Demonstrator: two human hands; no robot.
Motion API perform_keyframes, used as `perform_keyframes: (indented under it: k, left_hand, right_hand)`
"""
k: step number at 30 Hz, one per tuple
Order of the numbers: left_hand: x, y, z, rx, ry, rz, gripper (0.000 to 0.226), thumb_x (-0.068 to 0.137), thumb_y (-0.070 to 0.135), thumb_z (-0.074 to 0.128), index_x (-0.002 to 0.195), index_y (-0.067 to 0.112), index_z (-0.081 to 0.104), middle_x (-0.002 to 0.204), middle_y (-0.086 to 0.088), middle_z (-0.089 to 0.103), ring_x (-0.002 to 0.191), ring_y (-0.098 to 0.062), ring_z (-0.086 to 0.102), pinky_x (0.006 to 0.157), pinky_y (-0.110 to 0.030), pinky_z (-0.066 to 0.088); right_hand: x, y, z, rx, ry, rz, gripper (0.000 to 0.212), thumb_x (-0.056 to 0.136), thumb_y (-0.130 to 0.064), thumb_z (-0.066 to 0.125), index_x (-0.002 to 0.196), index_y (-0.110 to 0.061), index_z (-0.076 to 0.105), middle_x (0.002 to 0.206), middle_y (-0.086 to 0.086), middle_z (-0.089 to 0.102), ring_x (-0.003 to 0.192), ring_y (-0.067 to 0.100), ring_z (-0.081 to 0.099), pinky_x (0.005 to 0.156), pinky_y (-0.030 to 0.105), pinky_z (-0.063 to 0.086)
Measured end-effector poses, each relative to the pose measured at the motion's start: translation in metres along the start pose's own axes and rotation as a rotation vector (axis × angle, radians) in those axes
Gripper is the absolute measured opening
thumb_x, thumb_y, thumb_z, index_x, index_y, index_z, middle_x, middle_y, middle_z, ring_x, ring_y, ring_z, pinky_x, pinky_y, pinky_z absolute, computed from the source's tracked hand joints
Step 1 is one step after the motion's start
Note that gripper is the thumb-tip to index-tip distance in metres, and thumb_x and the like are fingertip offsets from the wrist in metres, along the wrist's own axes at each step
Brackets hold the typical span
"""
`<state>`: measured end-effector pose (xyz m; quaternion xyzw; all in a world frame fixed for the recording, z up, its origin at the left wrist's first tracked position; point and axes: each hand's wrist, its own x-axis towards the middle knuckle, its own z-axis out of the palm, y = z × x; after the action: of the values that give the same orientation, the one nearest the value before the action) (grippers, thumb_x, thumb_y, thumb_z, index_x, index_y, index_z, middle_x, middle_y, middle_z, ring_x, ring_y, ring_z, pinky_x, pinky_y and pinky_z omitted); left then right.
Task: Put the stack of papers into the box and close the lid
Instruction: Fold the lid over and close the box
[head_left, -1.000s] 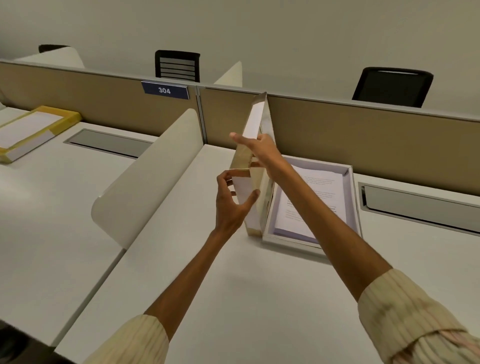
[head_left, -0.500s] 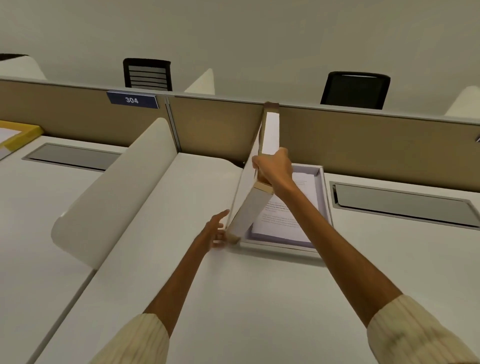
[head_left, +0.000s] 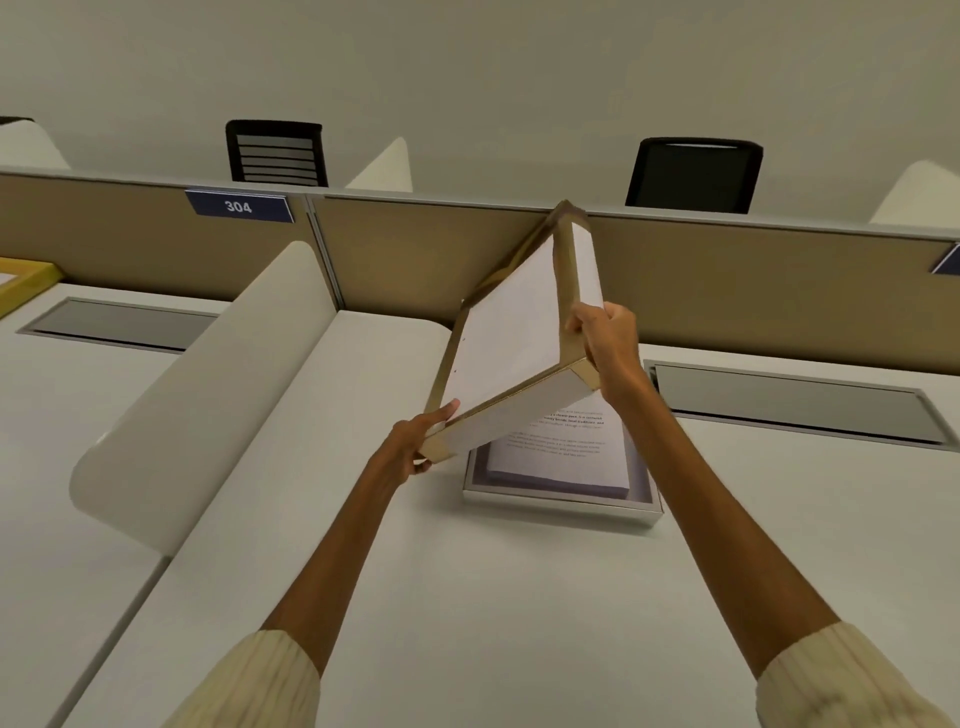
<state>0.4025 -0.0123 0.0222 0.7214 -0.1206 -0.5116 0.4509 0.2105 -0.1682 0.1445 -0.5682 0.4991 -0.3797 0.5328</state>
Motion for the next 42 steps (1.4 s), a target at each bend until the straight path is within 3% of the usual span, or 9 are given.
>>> perform_keyframes:
  k: [3, 5, 8, 10, 12, 16, 23, 30, 42]
  left_hand:
    - [0.000, 0.007, 0.010, 0.042, 0.080, 0.084, 0.058, 0.076, 0.059, 0.069, 0.112, 0.015, 0.058, 0.099, -0.008, 0.063, 0.090, -0.021, 0.061, 0.068, -0.026, 0.051]
    - [-0.001, 0.011, 0.018, 0.061, 0.121, 0.123, 0.048, 0.076, 0.057, 0.070, 0.100, 0.017, 0.060, 0.087, -0.004, 0.062, 0.076, -0.017, 0.060, 0.057, -0.020, 0.048]
    - [-0.001, 0.013, 0.029, 0.094, 0.162, 0.180, 0.055, 0.076, 0.054, 0.072, 0.109, 0.013, 0.060, 0.100, -0.011, 0.066, 0.078, -0.017, 0.062, 0.059, -0.021, 0.052]
    - [0.001, 0.014, 0.034, 0.124, 0.190, 0.200, 0.077, 0.074, 0.054, 0.074, 0.130, 0.008, 0.051, 0.125, -0.018, 0.059, 0.106, -0.026, 0.063, 0.085, -0.035, 0.058]
    - [-0.001, 0.016, 0.040, 0.141, 0.218, 0.207, 0.093, 0.072, 0.054, 0.076, 0.142, 0.007, 0.036, 0.139, -0.018, 0.049, 0.124, -0.032, 0.054, 0.102, -0.043, 0.050]
    - [-0.005, 0.024, 0.048, 0.241, 0.254, 0.198, 0.103, 0.069, 0.056, 0.077, 0.146, 0.011, 0.024, 0.147, -0.014, 0.040, 0.131, -0.032, 0.047, 0.102, -0.044, 0.046]
    - [-0.007, 0.005, 0.060, 0.396, 0.215, 0.143, 0.094, 0.067, 0.065, 0.073, 0.139, 0.013, 0.040, 0.145, -0.012, 0.047, 0.130, -0.033, 0.048, 0.106, -0.047, 0.046]
    - [-0.010, -0.005, 0.075, 0.502, 0.237, 0.121, 0.095, 0.071, 0.069, 0.066, 0.141, 0.009, 0.040, 0.144, -0.015, 0.048, 0.131, -0.037, 0.049, 0.109, -0.052, 0.042]
    - [-0.015, -0.023, 0.073, 0.576, 0.196, 0.073, 0.100, 0.074, 0.071, 0.061, 0.146, 0.008, 0.032, 0.149, -0.016, 0.043, 0.135, -0.038, 0.045, 0.109, -0.052, 0.042]
  right_hand:
    - [0.006, 0.009, -0.017, 0.019, 0.011, 0.012, 0.024, 0.085, -0.027, 0.063, 0.096, -0.007, 0.055, 0.076, 0.006, 0.051, 0.063, 0.012, 0.045, 0.057, 0.023, 0.043]
    - [0.008, 0.018, -0.026, 0.007, 0.025, 0.023, 0.042, 0.084, -0.033, 0.068, 0.110, -0.002, 0.057, 0.091, 0.010, 0.054, 0.081, 0.019, 0.051, 0.072, 0.032, 0.047]
    - [0.010, 0.030, -0.041, 0.018, 0.025, 0.082, 0.058, 0.081, -0.036, 0.073, 0.122, 0.000, 0.055, 0.104, 0.014, 0.060, 0.095, 0.027, 0.059, 0.085, 0.037, 0.054]
    - [0.011, 0.039, -0.050, 0.032, 0.018, 0.120, 0.054, 0.082, -0.034, 0.074, 0.122, -0.002, 0.056, 0.110, 0.014, 0.065, 0.097, 0.028, 0.064, 0.078, 0.033, 0.057]
    - [0.012, 0.048, -0.058, 0.020, 0.018, 0.142, 0.050, 0.082, -0.033, 0.073, 0.120, -0.004, 0.058, 0.110, 0.011, 0.066, 0.088, 0.022, 0.065, 0.063, 0.024, 0.053]
    - [0.013, 0.067, -0.072, -0.005, 0.028, 0.188, 0.041, 0.083, -0.033, 0.073, 0.111, -0.007, 0.059, 0.104, 0.007, 0.064, 0.074, 0.014, 0.062, 0.056, 0.020, 0.046]
    - [0.005, 0.106, -0.089, -0.032, 0.035, 0.297, 0.028, 0.085, -0.033, 0.071, 0.102, -0.014, 0.059, 0.101, 0.006, 0.065, 0.070, 0.013, 0.061, 0.055, 0.022, 0.045]
    - [0.007, 0.124, -0.096, -0.070, 0.001, 0.363, 0.045, 0.088, -0.037, 0.067, 0.122, -0.008, 0.057, 0.111, 0.010, 0.064, 0.095, 0.026, 0.060, 0.082, 0.035, 0.048]
    - [0.006, 0.140, -0.097, -0.185, -0.029, 0.357, 0.041, 0.089, -0.040, 0.064, 0.116, -0.010, 0.056, 0.122, 0.016, 0.064, 0.097, 0.025, 0.060, 0.082, 0.033, 0.049]
